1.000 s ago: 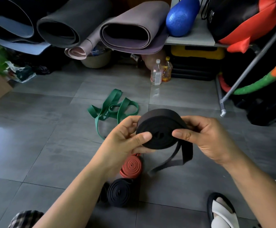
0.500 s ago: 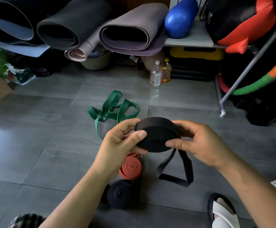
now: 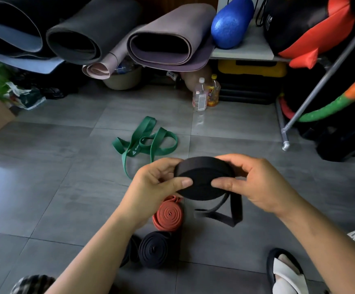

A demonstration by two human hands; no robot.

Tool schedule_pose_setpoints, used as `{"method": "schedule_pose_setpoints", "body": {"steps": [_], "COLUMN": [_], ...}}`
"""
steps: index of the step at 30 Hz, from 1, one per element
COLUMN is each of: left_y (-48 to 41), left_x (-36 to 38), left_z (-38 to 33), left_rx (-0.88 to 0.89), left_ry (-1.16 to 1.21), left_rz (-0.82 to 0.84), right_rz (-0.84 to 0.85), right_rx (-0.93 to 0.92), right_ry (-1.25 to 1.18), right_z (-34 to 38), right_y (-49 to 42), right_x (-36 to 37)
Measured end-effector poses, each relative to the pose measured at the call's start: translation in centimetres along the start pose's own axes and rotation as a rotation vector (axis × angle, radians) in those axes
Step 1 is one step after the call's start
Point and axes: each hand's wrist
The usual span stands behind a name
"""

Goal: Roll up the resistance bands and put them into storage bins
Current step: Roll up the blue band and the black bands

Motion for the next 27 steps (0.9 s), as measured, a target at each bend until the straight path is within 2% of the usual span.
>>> {"method": "schedule_pose_setpoints", "body": {"steps": [2, 4, 6, 8, 10, 12, 14, 17, 19, 27], "left_y": [0.2, 0.2, 0.2, 0.3, 0.3, 0.4, 0.3, -0.2, -0.5, -0.1], "left_x": [0.0, 0.0, -0.2, -0.2, 0.0, 0.0, -0.2, -1.3, -2.1, -5.9], "left_z": [-0.1, -0.1, -0.1, -0.1, 0.0, -0.1, -0.3, -1.3, -1.9, -3.0], "left_rx": [-0.021, -0.075, -0.109, -0.091, -0.040, 0.001, 0.030, 0.064, 0.067, 0.055], "left_ry": [0.146, 0.195, 0.114, -0.081, -0.223, -0.224, -0.128, 0.110, 0.180, 0.185], "left_rz": [-0.078, -0.098, -0.009, 0.136, 0.179, 0.131, 0.040, -0.075, -0.111, -0.344], "right_rz": [0.043, 0.056, 0.046, 0.031, 0.029, 0.072, 0.139, 0.153, 0.162, 0.181], "right_rx": [0.006, 0.013, 0.017, 0.019, 0.019, 0.029, 0.055, 0.155, 0.193, 0.321], "right_ry": [-0.198, -0.259, -0.117, 0.102, 0.137, 0.009, -0.057, 0.171, 0.294, 0.678], "right_z": [0.0, 0.0, -0.2, -0.5, -0.6, -0.3, -0.5, -2.2, -3.4, -6.7], "right_y": [-0.1, -0.1, -0.2, -0.1, -0.1, 0.0, -0.3, -0.9, -1.1, -1.6], "right_x": [-0.2, -0.4, -0.4, 0.0, 0.4, 0.6, 0.3, 0.1, 0.1, -1.1]}}
Point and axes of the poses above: each hand's wrist, its own y-axis away from the middle knuckle, its own x-axis out of the palm, z = x × y, and after that the axes turned 15 degrees about x, right-handed
